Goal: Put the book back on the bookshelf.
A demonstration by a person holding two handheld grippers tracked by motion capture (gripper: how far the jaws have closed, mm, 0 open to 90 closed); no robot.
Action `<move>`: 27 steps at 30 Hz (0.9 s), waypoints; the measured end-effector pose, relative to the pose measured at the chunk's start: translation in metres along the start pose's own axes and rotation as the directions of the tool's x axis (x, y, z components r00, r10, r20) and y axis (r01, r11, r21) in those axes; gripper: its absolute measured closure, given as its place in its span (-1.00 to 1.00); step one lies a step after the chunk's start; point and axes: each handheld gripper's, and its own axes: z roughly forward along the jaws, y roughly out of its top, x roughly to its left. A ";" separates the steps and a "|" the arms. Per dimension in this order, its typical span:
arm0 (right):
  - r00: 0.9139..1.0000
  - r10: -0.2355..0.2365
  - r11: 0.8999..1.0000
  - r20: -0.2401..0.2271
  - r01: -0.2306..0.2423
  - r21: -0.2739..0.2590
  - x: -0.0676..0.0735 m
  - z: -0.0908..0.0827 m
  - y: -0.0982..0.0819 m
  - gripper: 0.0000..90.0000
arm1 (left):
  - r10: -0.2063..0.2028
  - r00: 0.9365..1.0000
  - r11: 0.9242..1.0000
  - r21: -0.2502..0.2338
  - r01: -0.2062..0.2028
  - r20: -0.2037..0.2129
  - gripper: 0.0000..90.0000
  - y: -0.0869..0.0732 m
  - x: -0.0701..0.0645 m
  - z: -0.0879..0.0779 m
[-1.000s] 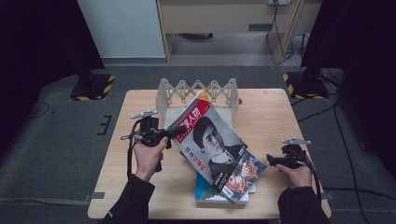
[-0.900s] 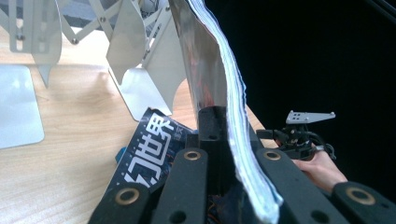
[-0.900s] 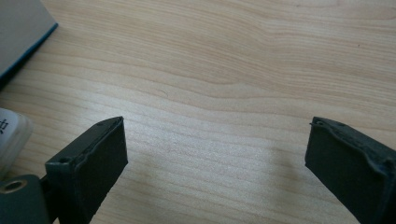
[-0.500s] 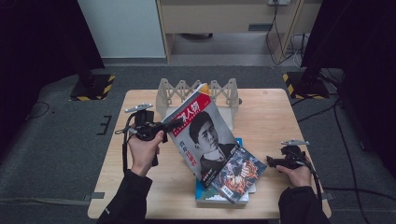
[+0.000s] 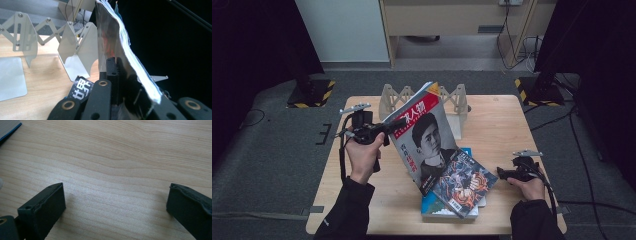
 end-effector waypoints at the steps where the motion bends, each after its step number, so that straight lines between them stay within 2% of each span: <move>1: 1.000 -0.002 1.000 -0.001 0.002 -0.004 0.000 0.000 0.000 -0.97 | -0.001 1.000 1.000 -0.008 0.001 -0.003 0.91 0.002 0.000 -0.002; 15: 1.000 0.002 0.998 -0.001 -0.002 -0.056 0.001 0.002 -0.005 -0.99 | -0.012 1.000 0.996 -0.086 0.009 -0.029 0.91 0.021 0.003 -0.026; 23: 1.000 0.001 0.998 0.000 -0.001 -0.058 0.001 0.002 -0.005 -0.99 | 0.010 0.994 0.991 -0.133 -0.024 -0.107 0.91 0.033 0.009 -0.047; 27: 1.000 0.001 0.998 0.000 -0.001 -0.058 0.001 0.002 -0.005 -0.99 | 0.007 0.992 0.989 -0.145 -0.025 -0.124 0.91 0.037 0.012 -0.053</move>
